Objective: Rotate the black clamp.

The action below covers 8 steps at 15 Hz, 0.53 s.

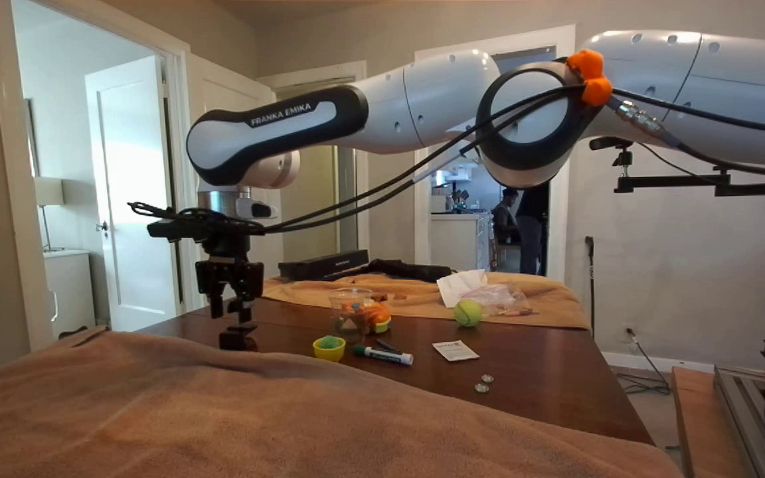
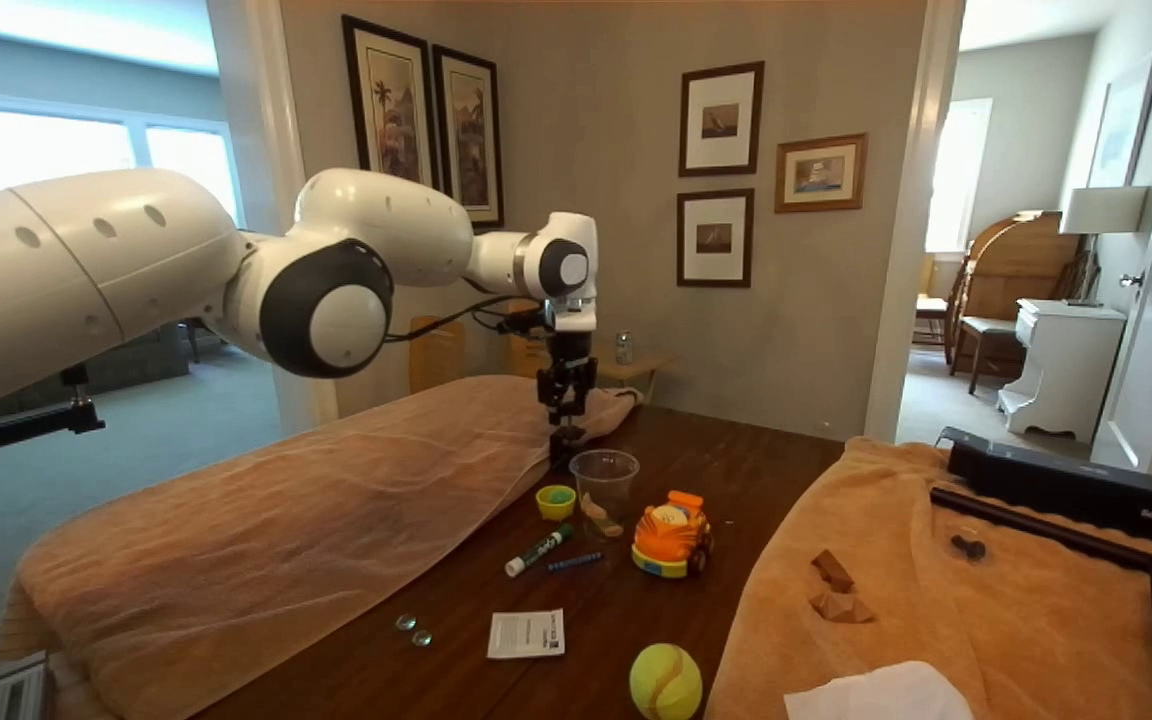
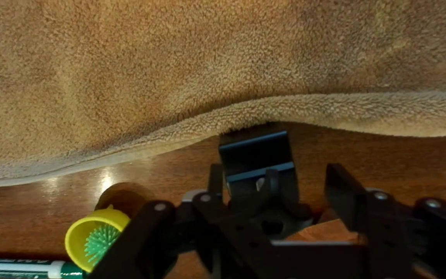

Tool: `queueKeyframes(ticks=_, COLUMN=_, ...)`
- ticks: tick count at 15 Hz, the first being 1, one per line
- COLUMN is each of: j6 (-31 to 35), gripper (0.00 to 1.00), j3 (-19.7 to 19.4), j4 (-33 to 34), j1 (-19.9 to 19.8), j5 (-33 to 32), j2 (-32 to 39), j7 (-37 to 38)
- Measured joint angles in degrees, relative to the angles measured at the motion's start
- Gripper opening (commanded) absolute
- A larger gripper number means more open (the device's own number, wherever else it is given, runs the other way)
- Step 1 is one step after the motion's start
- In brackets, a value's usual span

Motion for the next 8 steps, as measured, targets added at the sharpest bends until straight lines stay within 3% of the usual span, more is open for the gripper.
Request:
queueKeyframes(ticks=3, j6=4.84, gripper=1.0, j3=-0.82, j4=-0.37, j1=0.92, j5=-1.68, j2=0.67, j7=-2.98)
queueKeyframes(ticks=8, j6=7.49, gripper=1.0, j3=-0.87, j4=-0.54, j1=1.4, j5=-2.99, j2=0.32, j7=-16.87)
